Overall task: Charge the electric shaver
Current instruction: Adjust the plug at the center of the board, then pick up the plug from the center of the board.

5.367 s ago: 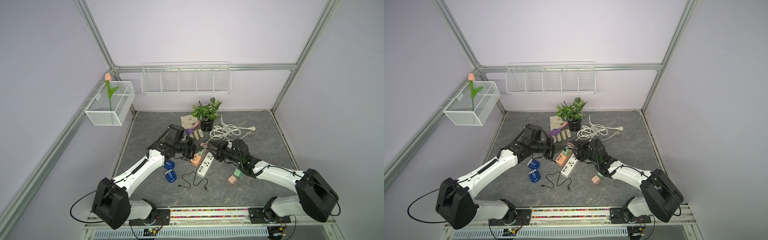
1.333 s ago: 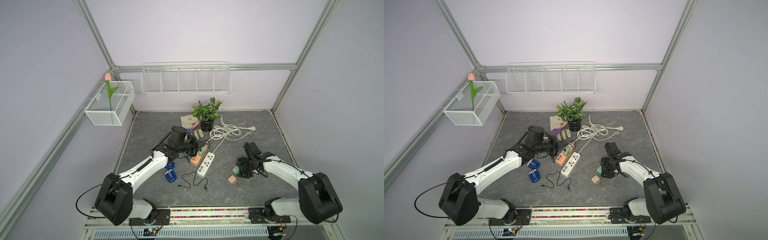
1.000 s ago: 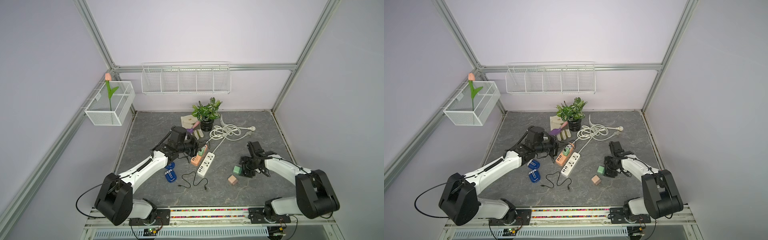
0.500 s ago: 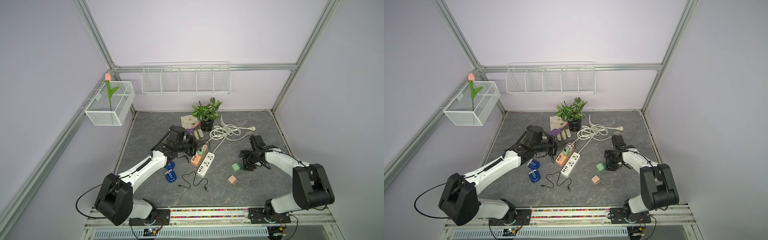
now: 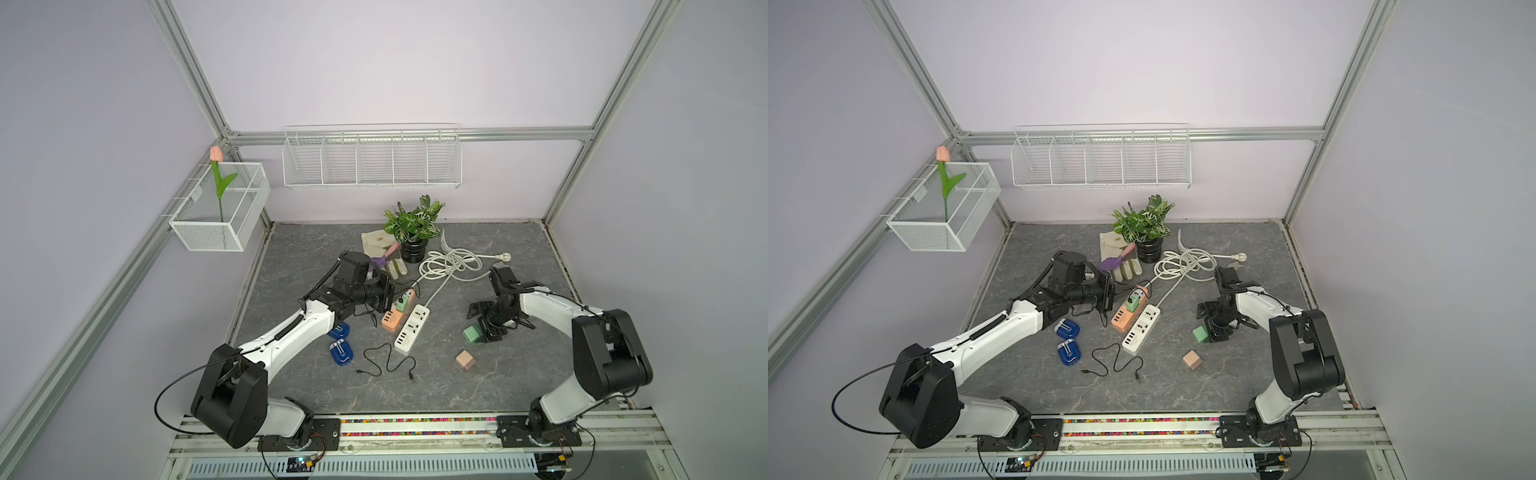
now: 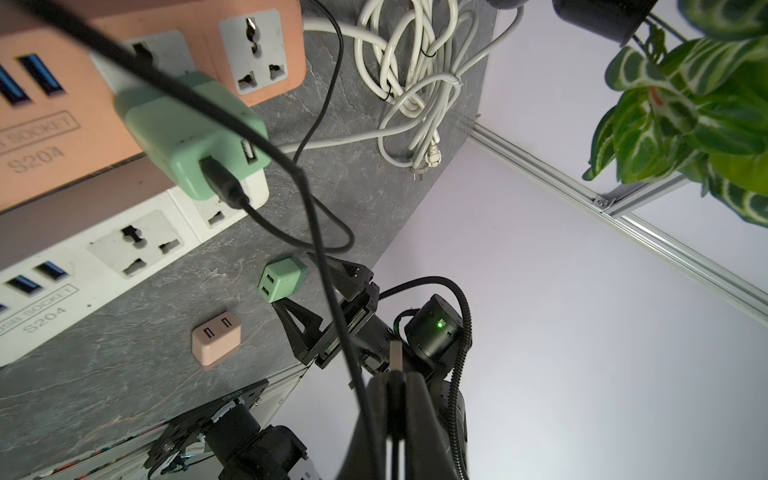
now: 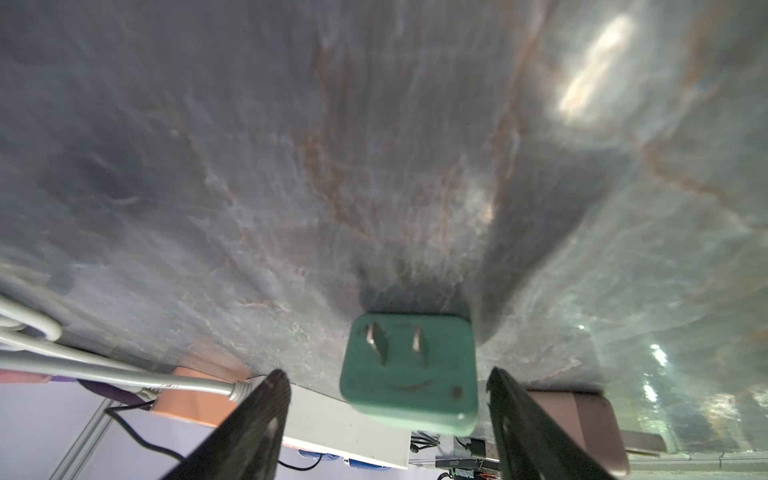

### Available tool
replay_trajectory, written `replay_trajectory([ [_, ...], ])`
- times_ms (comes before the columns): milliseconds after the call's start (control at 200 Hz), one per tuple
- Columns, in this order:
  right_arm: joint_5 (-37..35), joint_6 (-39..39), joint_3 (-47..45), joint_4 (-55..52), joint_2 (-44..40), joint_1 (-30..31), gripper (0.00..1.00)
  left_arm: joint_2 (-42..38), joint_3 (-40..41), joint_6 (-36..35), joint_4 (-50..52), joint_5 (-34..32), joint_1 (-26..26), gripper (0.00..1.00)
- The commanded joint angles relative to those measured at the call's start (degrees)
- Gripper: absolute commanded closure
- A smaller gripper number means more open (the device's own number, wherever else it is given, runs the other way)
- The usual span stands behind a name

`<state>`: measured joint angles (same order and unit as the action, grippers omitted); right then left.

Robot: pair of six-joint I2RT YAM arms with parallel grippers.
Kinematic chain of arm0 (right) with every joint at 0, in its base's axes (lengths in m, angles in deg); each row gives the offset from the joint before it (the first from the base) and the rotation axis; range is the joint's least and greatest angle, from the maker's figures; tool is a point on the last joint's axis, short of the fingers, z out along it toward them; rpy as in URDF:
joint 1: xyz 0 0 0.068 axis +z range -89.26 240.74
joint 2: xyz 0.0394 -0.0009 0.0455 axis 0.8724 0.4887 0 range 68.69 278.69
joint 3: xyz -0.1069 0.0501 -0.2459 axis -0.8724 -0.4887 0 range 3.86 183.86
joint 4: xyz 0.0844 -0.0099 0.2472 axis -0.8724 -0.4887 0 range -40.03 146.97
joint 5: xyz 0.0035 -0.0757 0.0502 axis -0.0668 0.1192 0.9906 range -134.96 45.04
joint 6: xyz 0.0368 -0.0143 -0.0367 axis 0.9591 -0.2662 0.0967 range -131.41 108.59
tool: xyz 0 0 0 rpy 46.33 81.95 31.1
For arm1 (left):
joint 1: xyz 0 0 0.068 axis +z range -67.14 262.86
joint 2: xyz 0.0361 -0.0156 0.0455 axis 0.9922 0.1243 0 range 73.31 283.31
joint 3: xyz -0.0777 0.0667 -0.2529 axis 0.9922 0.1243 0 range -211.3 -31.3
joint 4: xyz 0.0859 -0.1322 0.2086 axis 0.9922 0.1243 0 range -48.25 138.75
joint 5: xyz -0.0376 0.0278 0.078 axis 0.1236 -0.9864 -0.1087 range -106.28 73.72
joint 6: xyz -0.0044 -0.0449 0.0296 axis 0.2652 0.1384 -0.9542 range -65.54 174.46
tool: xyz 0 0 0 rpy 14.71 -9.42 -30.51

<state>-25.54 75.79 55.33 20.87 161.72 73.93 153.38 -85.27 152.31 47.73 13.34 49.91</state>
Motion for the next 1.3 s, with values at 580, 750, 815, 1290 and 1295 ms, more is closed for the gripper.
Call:
replay_trajectory([
  [580,2.1,-5.9,1.6,-2.6,1.9,-0.2,0.81,0.6,-0.7,0.4,-0.9,0.5,0.3,1.00],
  [750,6.4,-4.4,1.7,15.9,-7.6,0.2,0.91,0.3,-1.0,1.2,-4.1,0.1,0.4,1.00],
  [815,7.6,-1.0,-0.7,30.7,-10.7,1.0,0.91,0.2,-1.4,1.7,-6.6,-0.4,0.3,1.00],
  [1290,4.5,23.6,-2.4,89.8,-2.2,11.9,0.93,3.3,-5.5,2.2,-25.5,-3.5,0.3,1.00],
  [1295,4.3,23.9,-2.3,90.2,-1.9,12.1,0.93,3.3,-5.6,2.2,-25.4,-3.5,0.3,1.00],
])
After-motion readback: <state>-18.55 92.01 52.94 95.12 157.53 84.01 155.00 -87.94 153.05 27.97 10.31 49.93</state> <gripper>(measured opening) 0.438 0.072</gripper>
